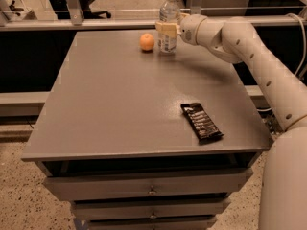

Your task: Move blue plastic bottle near orange

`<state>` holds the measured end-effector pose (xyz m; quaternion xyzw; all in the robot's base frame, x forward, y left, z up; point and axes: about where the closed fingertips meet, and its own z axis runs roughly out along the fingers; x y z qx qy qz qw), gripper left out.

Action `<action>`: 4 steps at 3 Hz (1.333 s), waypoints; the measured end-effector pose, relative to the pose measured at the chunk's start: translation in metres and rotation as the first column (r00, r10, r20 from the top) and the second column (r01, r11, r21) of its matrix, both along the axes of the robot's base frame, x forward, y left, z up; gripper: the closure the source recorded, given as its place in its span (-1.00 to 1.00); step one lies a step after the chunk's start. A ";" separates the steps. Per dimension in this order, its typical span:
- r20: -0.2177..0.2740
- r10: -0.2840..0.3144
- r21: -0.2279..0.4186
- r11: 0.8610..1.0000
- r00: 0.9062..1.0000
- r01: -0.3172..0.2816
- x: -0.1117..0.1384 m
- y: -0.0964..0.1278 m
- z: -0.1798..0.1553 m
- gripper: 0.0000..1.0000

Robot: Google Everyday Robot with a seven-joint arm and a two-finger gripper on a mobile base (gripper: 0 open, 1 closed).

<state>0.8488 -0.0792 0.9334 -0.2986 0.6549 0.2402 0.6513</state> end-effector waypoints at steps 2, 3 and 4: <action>-0.032 -0.001 0.004 1.000 0.999 0.001 0.001 0.002 -0.007 -0.30; -0.042 0.001 0.006 1.000 0.999 -0.001 0.001 0.003 -0.010 -0.76; -0.049 0.007 0.007 1.000 0.999 -0.006 0.000 0.004 -0.012 -1.00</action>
Offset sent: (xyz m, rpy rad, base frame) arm 0.0014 -0.0047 -0.0099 0.0061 0.0463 -0.0112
